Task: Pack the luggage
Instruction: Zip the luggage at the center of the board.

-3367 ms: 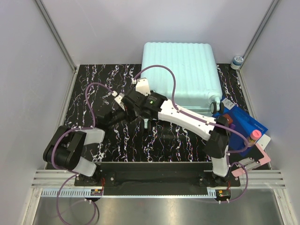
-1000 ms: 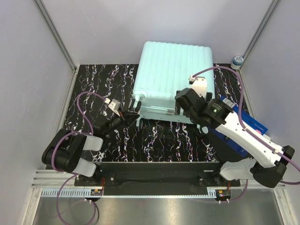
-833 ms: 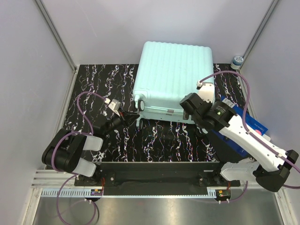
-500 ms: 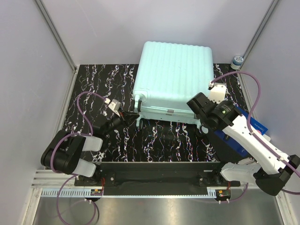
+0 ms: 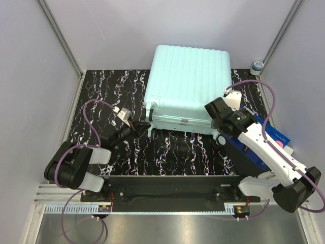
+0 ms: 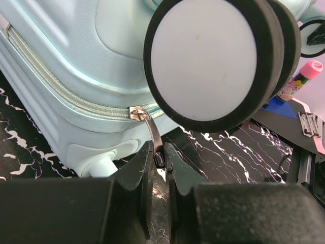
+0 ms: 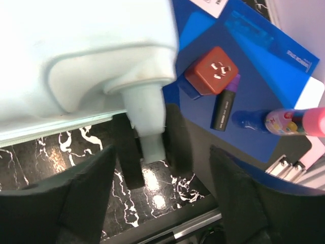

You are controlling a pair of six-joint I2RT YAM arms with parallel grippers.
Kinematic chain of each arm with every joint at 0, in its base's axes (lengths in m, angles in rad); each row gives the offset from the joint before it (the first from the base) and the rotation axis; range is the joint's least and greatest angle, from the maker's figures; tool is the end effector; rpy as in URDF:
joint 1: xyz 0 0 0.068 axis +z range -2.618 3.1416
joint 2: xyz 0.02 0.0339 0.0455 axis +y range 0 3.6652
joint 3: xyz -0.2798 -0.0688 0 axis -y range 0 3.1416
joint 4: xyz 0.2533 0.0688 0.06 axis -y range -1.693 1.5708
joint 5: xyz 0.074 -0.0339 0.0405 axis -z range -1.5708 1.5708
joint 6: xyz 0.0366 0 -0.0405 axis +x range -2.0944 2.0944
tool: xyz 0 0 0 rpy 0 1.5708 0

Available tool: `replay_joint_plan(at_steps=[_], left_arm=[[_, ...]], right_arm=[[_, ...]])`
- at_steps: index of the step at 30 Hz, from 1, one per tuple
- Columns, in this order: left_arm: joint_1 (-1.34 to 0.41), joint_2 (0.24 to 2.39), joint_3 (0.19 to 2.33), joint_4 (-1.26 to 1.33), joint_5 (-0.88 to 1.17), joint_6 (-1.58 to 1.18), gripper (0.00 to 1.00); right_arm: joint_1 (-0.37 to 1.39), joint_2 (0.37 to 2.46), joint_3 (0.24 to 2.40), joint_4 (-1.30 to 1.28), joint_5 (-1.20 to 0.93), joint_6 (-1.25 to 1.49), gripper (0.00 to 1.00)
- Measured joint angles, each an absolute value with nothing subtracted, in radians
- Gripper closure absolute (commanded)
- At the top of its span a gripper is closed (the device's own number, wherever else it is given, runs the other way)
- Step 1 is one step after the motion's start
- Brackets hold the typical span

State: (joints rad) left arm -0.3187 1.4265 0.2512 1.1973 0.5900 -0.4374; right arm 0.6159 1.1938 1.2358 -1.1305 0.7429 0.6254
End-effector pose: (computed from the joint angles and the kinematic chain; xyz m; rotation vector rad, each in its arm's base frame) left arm 0.2188 -0.0936 0.1821 0.3954 1.6029 -1.0402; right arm 0.1893 0.1036 0.3548 0.2317 2.3030 -0.4006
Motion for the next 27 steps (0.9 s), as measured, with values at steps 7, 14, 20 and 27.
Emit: replay_joint_plan(at_steps=[7, 14, 20, 27], left_arm=[[-0.319, 1.433, 0.246, 1.214, 0.579, -0.442, 1.0], [-0.326, 1.432, 0.233, 1.23, 0.54, -0.442, 1.0], [-0.327, 1.409, 0.218, 1.229, 0.502, -0.441, 1.0], [-0.313, 1.398, 0.202, 1.195, 0.396, -0.416, 1.0]], right_arm=[[0.613, 1.193, 1.214, -1.101, 0.675, 0.561, 1.0], [0.596, 1.193, 1.214, -1.082, 0.602, 0.57, 1.0], [0.627, 1.238, 1.229, -1.09, 0.598, 0.589, 1.0], [0.751, 1.321, 1.293, -1.065, 0.598, 0.627, 1.0]])
